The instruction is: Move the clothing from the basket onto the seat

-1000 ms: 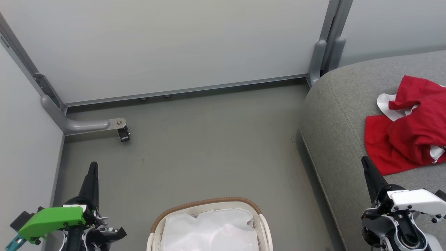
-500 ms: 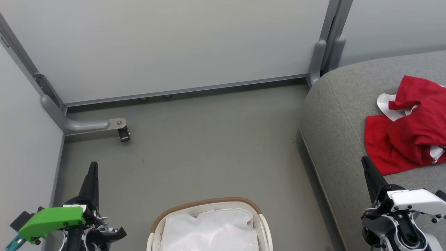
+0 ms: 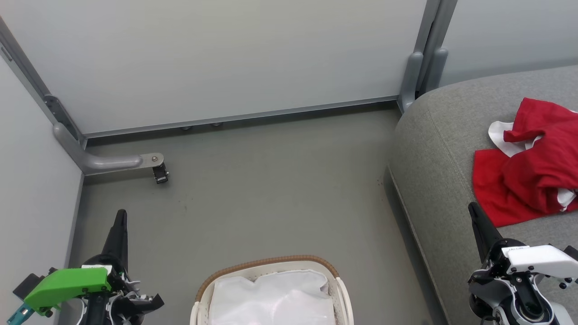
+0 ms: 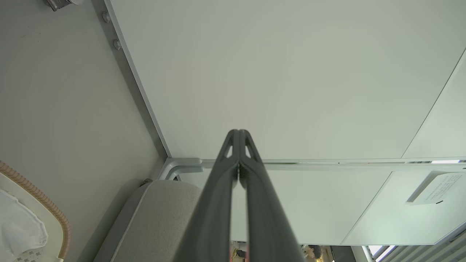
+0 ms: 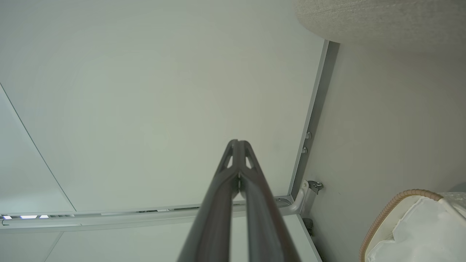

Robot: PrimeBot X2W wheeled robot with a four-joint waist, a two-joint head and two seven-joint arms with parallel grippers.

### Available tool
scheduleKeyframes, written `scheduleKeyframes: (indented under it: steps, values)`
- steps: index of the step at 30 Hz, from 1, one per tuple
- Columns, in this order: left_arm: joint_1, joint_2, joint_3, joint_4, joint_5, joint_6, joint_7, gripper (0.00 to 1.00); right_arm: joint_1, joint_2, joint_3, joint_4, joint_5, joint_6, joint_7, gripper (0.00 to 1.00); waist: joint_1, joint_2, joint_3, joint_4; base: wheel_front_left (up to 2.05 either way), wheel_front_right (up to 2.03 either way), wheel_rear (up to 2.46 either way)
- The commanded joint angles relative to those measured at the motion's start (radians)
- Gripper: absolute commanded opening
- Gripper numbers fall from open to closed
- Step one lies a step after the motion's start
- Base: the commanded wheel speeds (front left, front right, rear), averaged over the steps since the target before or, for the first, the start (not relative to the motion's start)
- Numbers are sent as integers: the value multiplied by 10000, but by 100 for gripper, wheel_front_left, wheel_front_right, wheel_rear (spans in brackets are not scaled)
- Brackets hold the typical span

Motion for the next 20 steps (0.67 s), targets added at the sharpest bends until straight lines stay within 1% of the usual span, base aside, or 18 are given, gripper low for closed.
scheduleKeyframes:
  steps: [1, 20]
  values:
    - [-110, 1, 25, -11, -33, 3, 34, 0, 107, -56, -20, -28, 38, -3, 12, 0, 0, 0, 0, 0, 0, 0, 0]
    - [-110, 1, 24, -12, -34, 3, 33, 0, 107, -56, -20, -28, 39, -3, 12, 0, 0, 0, 0, 0, 0, 0, 0]
